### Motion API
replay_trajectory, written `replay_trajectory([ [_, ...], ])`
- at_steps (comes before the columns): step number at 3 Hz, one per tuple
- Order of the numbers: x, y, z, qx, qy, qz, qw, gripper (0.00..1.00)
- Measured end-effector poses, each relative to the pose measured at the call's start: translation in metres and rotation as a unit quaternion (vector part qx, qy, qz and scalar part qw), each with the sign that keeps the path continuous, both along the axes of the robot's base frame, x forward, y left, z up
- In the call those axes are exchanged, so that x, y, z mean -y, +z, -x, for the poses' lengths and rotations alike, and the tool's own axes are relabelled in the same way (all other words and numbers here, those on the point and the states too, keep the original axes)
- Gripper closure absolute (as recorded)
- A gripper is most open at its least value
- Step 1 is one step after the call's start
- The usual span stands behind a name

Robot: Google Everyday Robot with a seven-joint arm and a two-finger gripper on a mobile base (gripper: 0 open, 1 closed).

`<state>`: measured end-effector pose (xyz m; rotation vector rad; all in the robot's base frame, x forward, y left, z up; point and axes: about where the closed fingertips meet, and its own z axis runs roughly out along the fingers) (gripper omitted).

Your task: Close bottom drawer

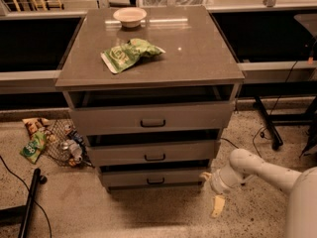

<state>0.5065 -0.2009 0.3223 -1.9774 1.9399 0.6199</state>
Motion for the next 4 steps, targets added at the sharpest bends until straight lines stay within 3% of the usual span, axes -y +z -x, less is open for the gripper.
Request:
replay_trajectory([
  [2,0.001,0.003,0.002,-0.001,0.006,0.003,1.0,0.0],
  [3,0.01,0.036,0.005,0.005,0.023,0.021,0.9995,0.0],
  [4,0.027,0.09,0.013,0.024,0.034,0.069,0.9968,0.0],
])
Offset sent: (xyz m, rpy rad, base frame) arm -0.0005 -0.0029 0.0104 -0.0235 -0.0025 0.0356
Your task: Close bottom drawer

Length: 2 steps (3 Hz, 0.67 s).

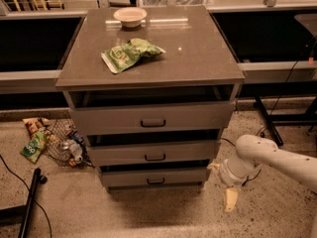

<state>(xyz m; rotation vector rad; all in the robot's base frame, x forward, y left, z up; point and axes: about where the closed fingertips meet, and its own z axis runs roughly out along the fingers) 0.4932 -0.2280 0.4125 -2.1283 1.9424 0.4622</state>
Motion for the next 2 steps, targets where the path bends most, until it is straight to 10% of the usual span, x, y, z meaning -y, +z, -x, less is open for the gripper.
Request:
replay_trajectory([
  [1,0.025,0.0819,0.0076,0.036,0.0,0.062,0.9974,0.0],
  [2,0.0251,0.082,0.0076,0.036,0.0,0.062,0.9974,0.0],
])
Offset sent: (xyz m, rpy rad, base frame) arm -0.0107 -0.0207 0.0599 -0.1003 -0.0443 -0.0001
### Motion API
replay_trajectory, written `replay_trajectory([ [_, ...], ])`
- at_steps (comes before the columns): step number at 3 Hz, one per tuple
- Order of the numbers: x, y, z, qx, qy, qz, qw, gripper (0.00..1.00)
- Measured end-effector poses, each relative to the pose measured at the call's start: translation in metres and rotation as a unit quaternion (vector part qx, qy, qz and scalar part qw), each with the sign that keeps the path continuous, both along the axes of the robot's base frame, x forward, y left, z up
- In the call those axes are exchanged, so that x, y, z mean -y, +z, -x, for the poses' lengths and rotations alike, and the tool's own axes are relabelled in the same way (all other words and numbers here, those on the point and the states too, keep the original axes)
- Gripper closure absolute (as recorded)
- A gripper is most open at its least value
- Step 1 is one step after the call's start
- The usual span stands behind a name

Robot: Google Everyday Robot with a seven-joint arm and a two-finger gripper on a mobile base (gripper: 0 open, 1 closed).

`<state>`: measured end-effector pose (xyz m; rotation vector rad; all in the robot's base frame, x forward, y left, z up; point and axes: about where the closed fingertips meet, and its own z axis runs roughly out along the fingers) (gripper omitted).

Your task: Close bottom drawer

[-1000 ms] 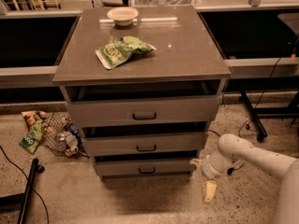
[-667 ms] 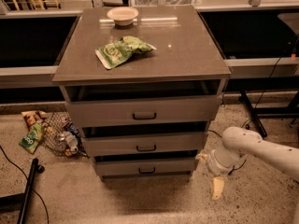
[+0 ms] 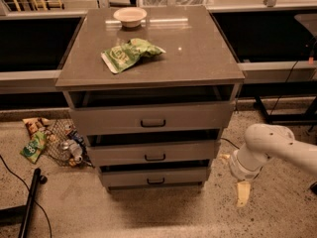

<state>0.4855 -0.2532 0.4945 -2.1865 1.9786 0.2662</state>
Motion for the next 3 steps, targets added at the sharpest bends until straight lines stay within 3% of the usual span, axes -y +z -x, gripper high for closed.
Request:
replay_trajectory([
  [1,0.02,0.02,0.002,0.006,-0.021,0.022,0.9995,0.0],
  [2,0.057,0.052,0.006,0.017,-0.057,0.034,0.9976,0.0],
  [3,0.057,0.052,0.006,0.017,-0.057,0.034,0.9976,0.0],
])
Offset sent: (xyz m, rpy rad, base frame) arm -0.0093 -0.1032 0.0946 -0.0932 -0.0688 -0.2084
